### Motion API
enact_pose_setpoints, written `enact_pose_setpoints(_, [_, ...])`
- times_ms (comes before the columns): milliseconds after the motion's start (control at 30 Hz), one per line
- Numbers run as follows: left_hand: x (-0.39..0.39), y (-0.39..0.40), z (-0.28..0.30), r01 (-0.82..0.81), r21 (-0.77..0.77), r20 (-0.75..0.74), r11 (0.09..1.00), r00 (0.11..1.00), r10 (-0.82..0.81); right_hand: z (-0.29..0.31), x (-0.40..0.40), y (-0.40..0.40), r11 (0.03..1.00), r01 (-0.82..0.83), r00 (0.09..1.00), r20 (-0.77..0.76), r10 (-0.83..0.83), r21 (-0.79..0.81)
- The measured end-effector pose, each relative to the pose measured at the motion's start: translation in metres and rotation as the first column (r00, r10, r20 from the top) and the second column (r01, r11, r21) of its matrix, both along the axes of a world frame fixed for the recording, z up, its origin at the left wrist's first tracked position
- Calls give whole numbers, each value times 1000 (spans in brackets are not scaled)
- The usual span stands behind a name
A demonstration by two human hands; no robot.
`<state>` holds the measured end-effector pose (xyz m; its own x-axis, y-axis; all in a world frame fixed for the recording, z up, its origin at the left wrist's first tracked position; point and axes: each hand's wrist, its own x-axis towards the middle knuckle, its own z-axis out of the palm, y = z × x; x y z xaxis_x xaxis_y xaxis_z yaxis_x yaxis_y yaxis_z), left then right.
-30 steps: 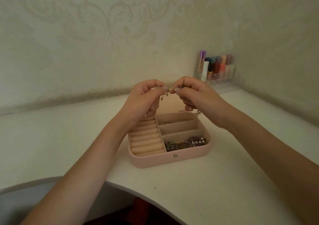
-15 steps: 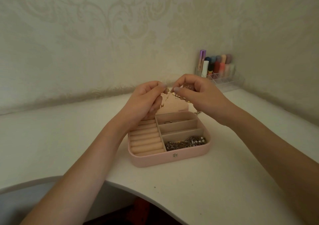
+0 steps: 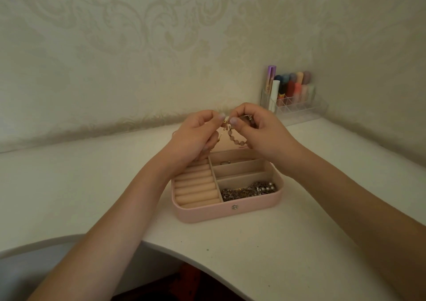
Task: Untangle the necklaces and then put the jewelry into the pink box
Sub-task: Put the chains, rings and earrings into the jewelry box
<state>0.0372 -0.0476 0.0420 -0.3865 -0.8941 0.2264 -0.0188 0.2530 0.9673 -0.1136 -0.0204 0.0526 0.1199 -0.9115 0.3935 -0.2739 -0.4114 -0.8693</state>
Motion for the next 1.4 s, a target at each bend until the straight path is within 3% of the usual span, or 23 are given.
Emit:
enact_pose_setpoints(133, [-2,1,-1,8,44,21,999,1000,-9,-7,11,1,999,5,982,186,-11,35])
enact_pose_setpoints(267, [-4,3,-1,31,16,151,999,988,-33,-3,13,1,998,-9,942,335,-12,59])
enact_pose_setpoints(433, [-3,3,1,-12,55,33,998,999,11,0,7,-3,978,-86,875,483,-17,190])
enact_pose_setpoints(600, [2,0,5,-100,21,-45,995,994,101,8,-13,-4,960,-125,945,324,38,251])
enact_pose_setpoints(733, [1,6,8,45,-11,30,999,999,-45,12,-14,0,945,-231,924,355,139,232])
enact_pose_setpoints(833, [3,5,7,5,-59,99,998,995,1,13,-15,1,933,-273,931,309,195,235])
enact_pose_setpoints(967, [4,6,9,-44,-53,74,998,996,48,18,-23,1,907,-335,906,351,236,254])
enact_pose_setpoints(1033, [5,6,10,-46,-63,84,997,995,51,22,-28,3,912,-295,937,272,218,286])
enact_pose_setpoints(1133, [7,5,10,-77,-113,151,991,984,93,27,-38,4,947,-101,993,-31,116,305])
enact_pose_setpoints(1267, [8,6,3,-71,-332,384,941,901,203,32,-44,8,919,-18,957,-259,129,393])
enact_pose_setpoints(1400, [10,9,5,4,-315,455,949,878,147,34,-43,11,921,-2,869,-455,194,390])
